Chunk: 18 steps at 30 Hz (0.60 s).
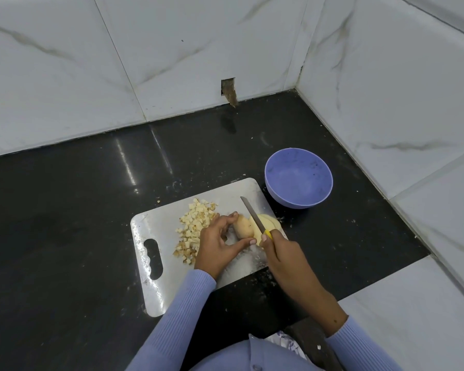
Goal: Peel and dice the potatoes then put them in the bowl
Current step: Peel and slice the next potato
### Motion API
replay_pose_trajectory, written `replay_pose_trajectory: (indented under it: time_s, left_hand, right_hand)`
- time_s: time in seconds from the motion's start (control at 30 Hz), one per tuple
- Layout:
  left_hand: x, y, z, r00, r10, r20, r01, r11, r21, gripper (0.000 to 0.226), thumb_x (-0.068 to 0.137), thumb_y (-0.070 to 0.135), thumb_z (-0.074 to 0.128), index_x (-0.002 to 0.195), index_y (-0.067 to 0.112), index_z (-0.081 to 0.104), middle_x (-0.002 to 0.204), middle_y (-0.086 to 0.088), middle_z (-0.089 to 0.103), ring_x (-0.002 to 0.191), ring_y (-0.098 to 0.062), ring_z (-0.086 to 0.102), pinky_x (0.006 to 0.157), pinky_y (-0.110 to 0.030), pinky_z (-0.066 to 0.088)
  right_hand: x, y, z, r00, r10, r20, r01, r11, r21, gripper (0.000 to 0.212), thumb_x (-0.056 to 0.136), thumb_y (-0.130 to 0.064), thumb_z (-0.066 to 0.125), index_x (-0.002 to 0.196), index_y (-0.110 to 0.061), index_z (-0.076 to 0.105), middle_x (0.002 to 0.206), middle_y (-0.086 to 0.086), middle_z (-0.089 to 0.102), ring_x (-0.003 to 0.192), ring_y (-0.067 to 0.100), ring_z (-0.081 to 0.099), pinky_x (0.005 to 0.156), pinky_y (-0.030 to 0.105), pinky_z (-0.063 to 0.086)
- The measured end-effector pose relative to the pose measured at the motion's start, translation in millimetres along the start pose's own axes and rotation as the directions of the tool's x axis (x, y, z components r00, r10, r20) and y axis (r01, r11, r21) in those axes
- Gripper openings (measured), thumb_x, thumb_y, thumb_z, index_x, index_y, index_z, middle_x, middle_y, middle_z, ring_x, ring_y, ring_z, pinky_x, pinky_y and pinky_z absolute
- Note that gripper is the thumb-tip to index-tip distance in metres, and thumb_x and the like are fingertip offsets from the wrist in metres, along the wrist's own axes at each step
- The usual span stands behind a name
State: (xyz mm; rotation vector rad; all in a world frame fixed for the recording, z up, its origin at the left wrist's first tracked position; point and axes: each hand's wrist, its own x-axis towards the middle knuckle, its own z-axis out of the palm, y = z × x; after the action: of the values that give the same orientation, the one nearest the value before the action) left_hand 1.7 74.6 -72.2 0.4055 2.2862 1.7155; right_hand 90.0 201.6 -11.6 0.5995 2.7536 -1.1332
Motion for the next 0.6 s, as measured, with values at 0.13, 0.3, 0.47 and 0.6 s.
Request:
replay_pose_trajectory:
  time_s: [0.13,0.3,0.47,0.6]
  left_hand:
    - [-2.4,2.4,-0.3,1.000,0.011,-0.001,-0.011,1.000,0.021,0.057,0.059,0.026,0.089,0.111,0.022,0.065,0.118,0.008,0.063,0.114,0.010,0.051,0.112,-0.042,0.033]
    - [-2.9,6.0,-0.8,1.000,0.014,-0.016,-0.013,0.998,0.056,0.062,0.058,0.024,0.090,0.115,0.013,0.067,0.122,-0.003,0.063,0.120,0.007,0.046,0.115,-0.019,0.021]
    - [-2.8,8.6,-0.9,0.999,-0.031,-0.030,0.032,0.998,0.051,0.065,0.057,0.024,0.090,0.117,0.016,0.066,0.124,0.004,0.061,0.130,0.000,0.029,0.106,-0.012,0.024]
    - [-2.9,9.2,-1.9,0.998,-0.057,-0.019,0.058,0.997,0.049,0.068,0.057,0.023,0.090,0.120,0.015,0.065,0.127,0.002,0.060,0.133,-0.004,0.026,0.104,-0.014,0.026]
  right_hand:
    - [-2.9,1.2,2.8,1.000,-0.019,0.023,0.021,0.997,-0.074,0.029,0.102,-0.036,0.028,0.095,-0.015,0.046,0.064,-0.002,0.049,0.055,0.010,0.046,0.054,0.026,0.038]
    - [-4.1,-0.9,4.8,0.999,-0.028,0.046,0.033,0.992,-0.120,0.025,0.103,-0.035,0.028,0.095,-0.017,0.044,0.065,-0.004,0.050,0.057,0.010,0.047,0.051,0.023,0.033]
    - [-5.3,-0.3,4.6,0.998,-0.017,0.066,0.026,0.988,-0.151,0.025,0.102,-0.036,0.027,0.094,-0.018,0.042,0.066,-0.004,0.048,0.058,0.010,0.046,0.050,0.021,0.032]
    - [-4.8,-1.8,4.5,0.998,-0.020,0.064,0.032,0.983,-0.181,0.024,0.102,-0.036,0.026,0.094,-0.018,0.041,0.065,-0.006,0.046,0.057,0.009,0.045,0.049,0.021,0.031]
